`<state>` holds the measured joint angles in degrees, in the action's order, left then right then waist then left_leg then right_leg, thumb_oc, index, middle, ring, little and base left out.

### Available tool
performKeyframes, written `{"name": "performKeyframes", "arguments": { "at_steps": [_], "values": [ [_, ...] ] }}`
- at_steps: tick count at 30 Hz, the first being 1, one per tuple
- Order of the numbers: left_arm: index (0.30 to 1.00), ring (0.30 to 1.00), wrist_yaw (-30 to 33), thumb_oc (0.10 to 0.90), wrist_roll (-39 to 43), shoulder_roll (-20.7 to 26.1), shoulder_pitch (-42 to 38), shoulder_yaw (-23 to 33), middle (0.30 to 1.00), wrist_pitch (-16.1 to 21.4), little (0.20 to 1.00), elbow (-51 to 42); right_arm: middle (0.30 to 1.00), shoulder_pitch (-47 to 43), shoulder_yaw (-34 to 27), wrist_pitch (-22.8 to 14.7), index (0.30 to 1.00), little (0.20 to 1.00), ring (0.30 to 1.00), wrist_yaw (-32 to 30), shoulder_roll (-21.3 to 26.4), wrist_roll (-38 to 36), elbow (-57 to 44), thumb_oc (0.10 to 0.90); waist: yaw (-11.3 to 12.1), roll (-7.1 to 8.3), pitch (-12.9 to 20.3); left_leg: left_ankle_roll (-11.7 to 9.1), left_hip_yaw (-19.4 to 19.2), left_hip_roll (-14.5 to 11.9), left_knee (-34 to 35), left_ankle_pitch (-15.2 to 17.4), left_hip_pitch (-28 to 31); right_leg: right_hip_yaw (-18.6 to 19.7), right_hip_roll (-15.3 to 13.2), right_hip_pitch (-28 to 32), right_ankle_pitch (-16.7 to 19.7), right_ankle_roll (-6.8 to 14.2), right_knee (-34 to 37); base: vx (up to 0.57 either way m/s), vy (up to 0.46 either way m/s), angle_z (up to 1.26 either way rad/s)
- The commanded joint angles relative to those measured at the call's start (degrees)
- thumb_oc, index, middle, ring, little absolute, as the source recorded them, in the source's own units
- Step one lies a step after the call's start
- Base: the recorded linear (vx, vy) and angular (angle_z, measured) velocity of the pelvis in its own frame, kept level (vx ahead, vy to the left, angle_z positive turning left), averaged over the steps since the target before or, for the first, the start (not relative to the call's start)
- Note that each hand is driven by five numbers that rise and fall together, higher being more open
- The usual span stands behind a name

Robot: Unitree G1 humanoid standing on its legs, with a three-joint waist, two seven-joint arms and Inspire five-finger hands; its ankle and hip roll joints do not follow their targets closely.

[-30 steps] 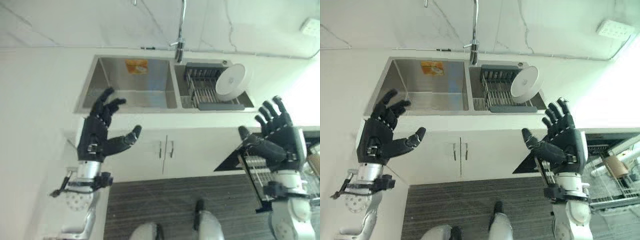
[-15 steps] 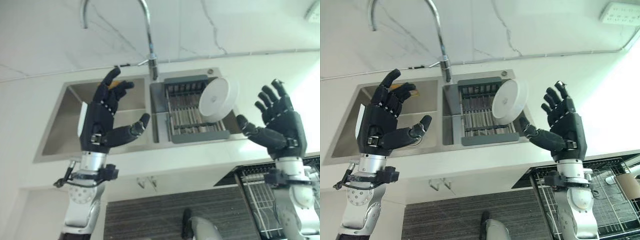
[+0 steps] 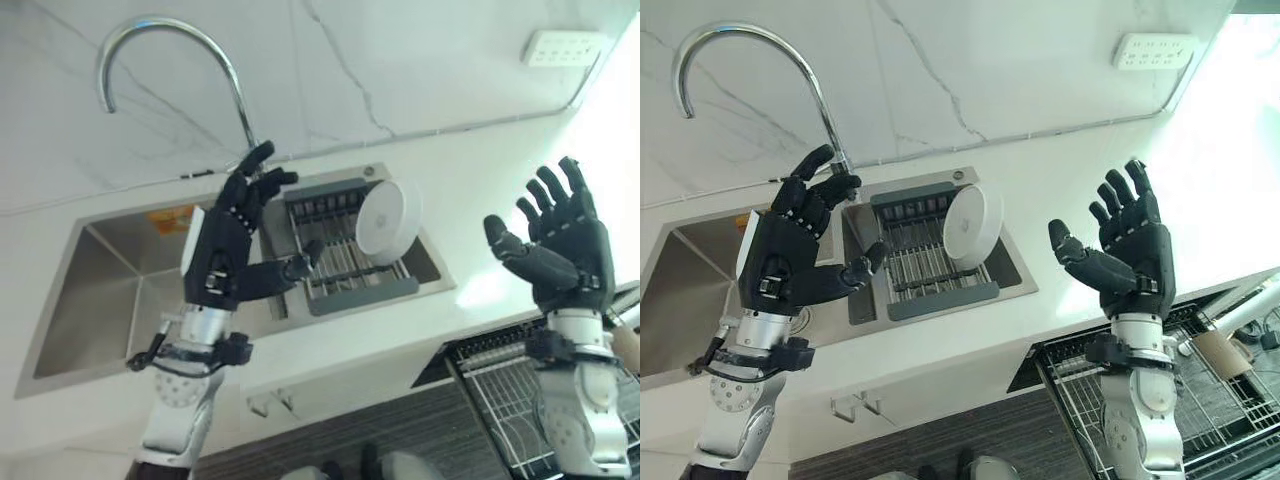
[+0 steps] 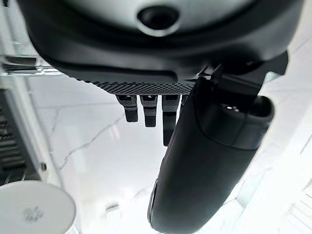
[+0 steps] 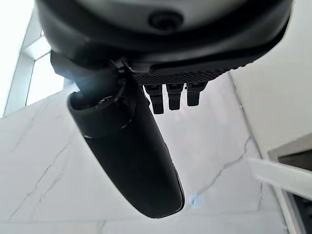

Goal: Place the dishes in the dishwasher.

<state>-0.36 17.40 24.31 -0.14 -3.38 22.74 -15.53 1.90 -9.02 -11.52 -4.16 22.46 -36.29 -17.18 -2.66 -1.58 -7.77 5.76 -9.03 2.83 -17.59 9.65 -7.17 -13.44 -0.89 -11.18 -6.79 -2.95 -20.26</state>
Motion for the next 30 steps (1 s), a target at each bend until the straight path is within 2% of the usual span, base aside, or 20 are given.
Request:
{"name": "performKeyframes", "arguments": {
  "at_steps": [1,5,13,17,20,22,25,30],
  "values": [
    [0.9,0.9,1.2,0.8,0.2,3.3,-3.3,1.4,0.9,6.1,0.9,-2.8,0.9,-6.2,-0.5,-3.6,0.9,0.9,0.9,0.3,2.3,-1.2,1.3,0.8,1.6,2.1,4.5,-4.9,2.2,-3.2,0.4,5.4,1.8,2.1,-3.0,3.0,-2.5,7.7,3.1,0.07,0.014,0.05],
    [0.9,0.9,1.3,0.8,0.2,3.6,-3.6,1.2,0.9,5.8,0.9,-1.9,0.9,-8.9,-0.5,-2.8,0.9,0.9,0.9,-2.0,3.6,-1.4,5.4,0.8,3.0,2.47,4.8,-4.6,2.6,-3.0,0.4,5.6,2.2,1.7,-3.2,3.9,-3.0,7.5,3.1,0.05,0.004,0.04],
    [0.9,0.9,1.5,0.8,0.3,4.5,-4.2,0.7,0.9,5.4,0.9,-1.0,0.9,-11.4,-0.1,-1.5,0.9,0.9,0.9,-4.1,4.5,-1.3,10.8,0.8,4.0,2.59,5.1,-4.3,2.9,-2.8,0.4,5.7,2.5,1.6,-3.3,4.8,-3.5,7.4,3.1,0.04,-0.004,0.02],
    [0.9,0.9,1.7,0.8,0.5,4.8,-4.5,0.2,0.9,4.9,0.9,-0.6,0.9,-12.5,0.3,0.4,0.9,0.9,0.9,-4.2,4.9,-2.1,14.2,0.8,4.5,2.7,5.3,-4.1,3.0,-2.7,0.4,5.7,2.5,1.6,-3.3,5.2,-3.8,7.3,3.1,0.02,-0.003,0.0],
    [0.9,0.9,1.8,0.8,0.5,4.9,-4.7,0.0,0.9,4.8,0.9,-0.2,0.9,-13.2,0.6,2.2,0.9,0.9,0.9,-3.6,5.0,-4.1,15.8,0.8,4.8,2.76,5.3,-4.2,3.0,-2.7,0.4,5.7,2.6,1.5,-3.2,5.5,-4.0,7.2,3.1,0.0,0.0,0.0],
    [0.9,0.9,1.8,0.8,0.6,5.0,-4.7,-0.1,0.9,4.8,0.9,0.0,0.9,-13.3,0.8,3.3,0.9,0.9,0.9,-2.4,5.1,-7.0,16.4,0.8,4.9,2.78,5.3,-4.2,3.0,-2.7,0.4,5.6,2.6,1.5,-3.3,5.6,-4.0,7.2,3.1,0.0,0.0,0.0],
    [0.9,0.9,1.8,0.8,0.9,5.1,-5.0,-0.6,0.9,4.8,0.9,0.7,0.9,-14.3,1.6,6.9,0.9,0.9,0.9,0.8,4.4,-13.8,18.5,0.8,5.4,2.99,5.5,-4.4,3.1,-2.8,0.4,5.6,2.6,1.2,-3.4,5.9,-4.3,7.1,3.1,0.0,-0.003,0.02],
    [0.9,0.9,1.7,0.8,1.4,5.6,-5.0,-0.7,0.9,4.6,0.9,0.7,0.9,-15.4,1.9,8.7,0.9,0.9,0.9,1.5,5.8,-14.8,20.4,0.8,5.9,3.13,5.6,-4.5,3.1,-2.8,0.4,5.5,2.6,1.0,-3.4,6.2,-4.6,7.0,3.1,0.0,-0.001,0.02]
  ]
}}
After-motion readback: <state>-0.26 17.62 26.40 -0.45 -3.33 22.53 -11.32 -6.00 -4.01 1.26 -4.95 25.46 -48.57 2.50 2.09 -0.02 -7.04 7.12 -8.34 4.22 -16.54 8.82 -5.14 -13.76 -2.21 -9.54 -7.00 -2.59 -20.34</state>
